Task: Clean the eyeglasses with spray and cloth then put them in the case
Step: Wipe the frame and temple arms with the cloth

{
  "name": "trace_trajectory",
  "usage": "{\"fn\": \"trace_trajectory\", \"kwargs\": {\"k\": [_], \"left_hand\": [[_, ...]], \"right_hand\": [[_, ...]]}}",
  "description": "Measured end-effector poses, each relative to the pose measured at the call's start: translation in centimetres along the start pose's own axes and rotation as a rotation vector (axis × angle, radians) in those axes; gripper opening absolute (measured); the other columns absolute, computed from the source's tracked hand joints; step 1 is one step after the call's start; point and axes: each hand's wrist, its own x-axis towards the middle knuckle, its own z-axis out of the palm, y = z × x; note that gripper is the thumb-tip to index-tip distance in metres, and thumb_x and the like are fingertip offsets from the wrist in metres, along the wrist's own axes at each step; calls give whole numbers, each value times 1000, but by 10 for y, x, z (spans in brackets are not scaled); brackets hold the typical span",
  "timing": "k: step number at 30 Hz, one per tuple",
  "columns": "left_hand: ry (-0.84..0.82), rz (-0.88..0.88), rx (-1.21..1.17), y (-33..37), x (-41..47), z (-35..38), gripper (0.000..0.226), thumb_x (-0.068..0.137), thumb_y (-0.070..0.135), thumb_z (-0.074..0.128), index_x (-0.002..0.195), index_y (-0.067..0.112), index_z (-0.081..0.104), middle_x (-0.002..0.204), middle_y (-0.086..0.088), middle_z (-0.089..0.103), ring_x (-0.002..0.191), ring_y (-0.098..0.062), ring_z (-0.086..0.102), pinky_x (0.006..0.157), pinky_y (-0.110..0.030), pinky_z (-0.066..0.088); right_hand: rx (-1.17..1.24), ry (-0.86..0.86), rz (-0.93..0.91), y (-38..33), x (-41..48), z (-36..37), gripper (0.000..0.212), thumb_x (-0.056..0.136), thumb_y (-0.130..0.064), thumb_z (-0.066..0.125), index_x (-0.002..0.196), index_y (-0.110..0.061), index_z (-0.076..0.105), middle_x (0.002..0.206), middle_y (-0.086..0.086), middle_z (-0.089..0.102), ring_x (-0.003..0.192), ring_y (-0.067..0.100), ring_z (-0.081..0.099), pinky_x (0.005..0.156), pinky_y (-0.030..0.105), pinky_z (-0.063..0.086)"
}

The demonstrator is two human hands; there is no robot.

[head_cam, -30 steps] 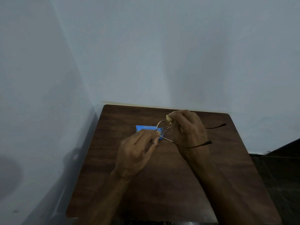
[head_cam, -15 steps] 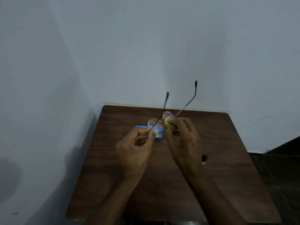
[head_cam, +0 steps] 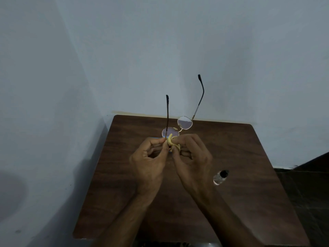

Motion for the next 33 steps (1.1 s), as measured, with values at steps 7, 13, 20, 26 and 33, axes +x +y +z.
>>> {"fn": "trace_trajectory", "kwargs": {"k": [7,13,20,26,33], "left_hand": [[0,75,88,-2,-3,0,19,84,5,86,103,5,80,94,3,81,88,-4,78,79,-22,63],[-53,149,127,-2,-2,-3,19,86,9,83,104,8,79,97,5,79,92,0,76,82,-19,61],[-151,351,200,-1,-5,-4,19,89,17,76,107,11,75,104,8,72,98,5,68,91,-8,53],[-224,531,372,-16,2,-14,18,93,18,73,100,2,77,95,-10,79,87,-14,75,87,-20,60],[-272,688,481,-21,8,-17,16,96,16,70,99,2,77,93,-10,79,83,-18,76,73,-34,64]], "right_hand": [[-29,-16,65,10,12,-9,16,86,-1,81,97,-11,74,100,-3,69,91,10,69,73,29,60],[-143,-46,25,4,19,-15,12,88,-12,78,99,-14,73,105,-4,68,86,5,65,73,18,56],[-318,-87,-94,7,43,-23,15,90,-7,79,102,-14,73,105,-1,69,91,11,63,74,28,57],[-47,-260,-99,13,47,-22,7,95,-7,76,100,-12,77,105,-6,73,98,11,69,79,37,59],[-133,-240,-118,28,49,-25,11,91,-4,78,98,-12,78,101,-3,74,92,13,67,76,36,57]]}}
